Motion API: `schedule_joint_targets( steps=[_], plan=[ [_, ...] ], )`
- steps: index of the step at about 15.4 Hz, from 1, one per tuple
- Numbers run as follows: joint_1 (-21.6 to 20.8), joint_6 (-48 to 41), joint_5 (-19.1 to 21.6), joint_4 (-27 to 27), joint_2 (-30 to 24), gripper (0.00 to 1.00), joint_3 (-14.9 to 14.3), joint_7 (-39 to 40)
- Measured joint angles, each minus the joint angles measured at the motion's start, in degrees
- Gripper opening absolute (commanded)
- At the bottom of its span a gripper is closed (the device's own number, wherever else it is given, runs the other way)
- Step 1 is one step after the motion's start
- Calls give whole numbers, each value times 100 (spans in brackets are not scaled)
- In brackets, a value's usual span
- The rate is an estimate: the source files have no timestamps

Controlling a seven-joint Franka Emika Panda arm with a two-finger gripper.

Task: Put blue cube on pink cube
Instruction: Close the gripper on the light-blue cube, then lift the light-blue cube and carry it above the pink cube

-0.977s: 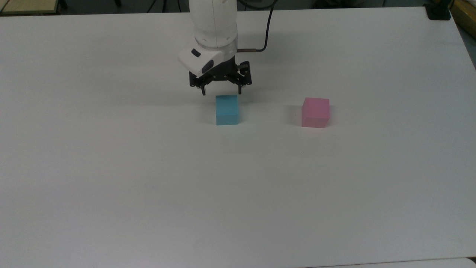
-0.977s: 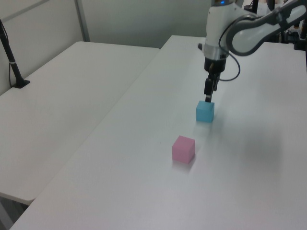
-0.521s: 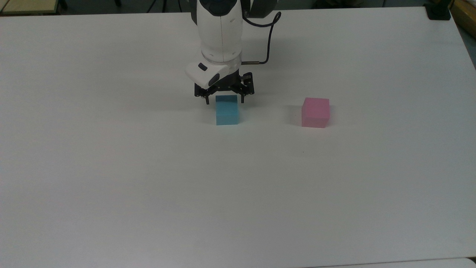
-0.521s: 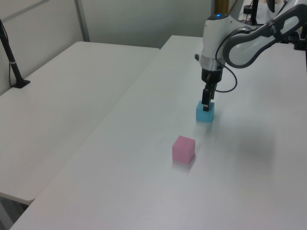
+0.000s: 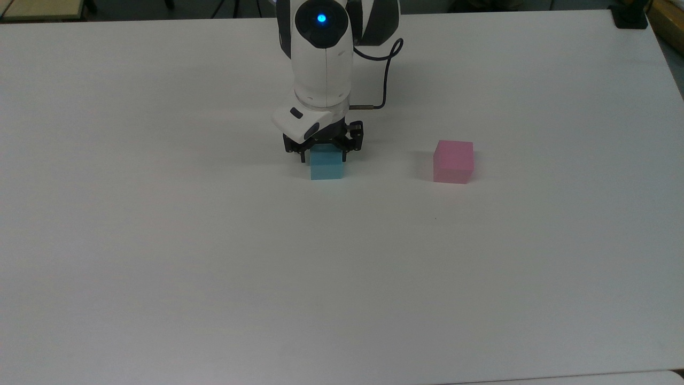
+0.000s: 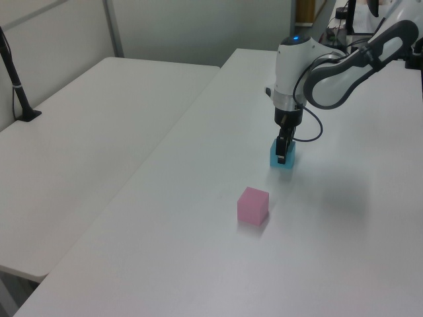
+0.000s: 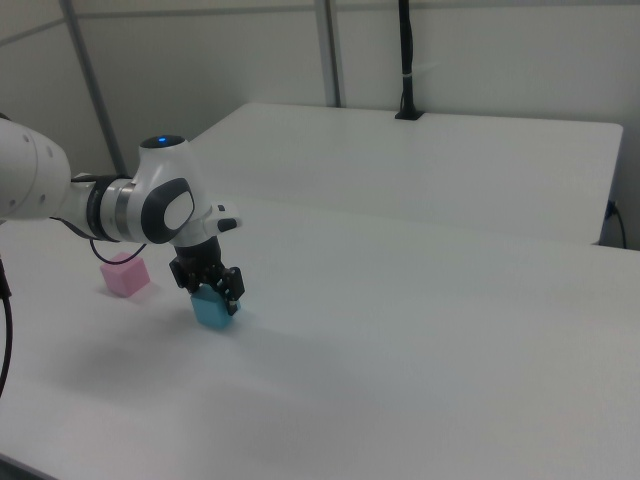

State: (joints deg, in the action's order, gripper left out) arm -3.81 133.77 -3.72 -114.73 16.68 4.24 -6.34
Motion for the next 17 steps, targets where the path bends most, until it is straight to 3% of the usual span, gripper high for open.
schedule_joint_targets(
  steps=[6, 9, 17],
  plan=[
    [0, 0, -26, 31, -22, 16, 0, -3],
    [2, -404, -61, 205, -244, 17, -1, 55],
    [69, -3159, -64, 1991, -1147, 18, -50, 362]
  ],
)
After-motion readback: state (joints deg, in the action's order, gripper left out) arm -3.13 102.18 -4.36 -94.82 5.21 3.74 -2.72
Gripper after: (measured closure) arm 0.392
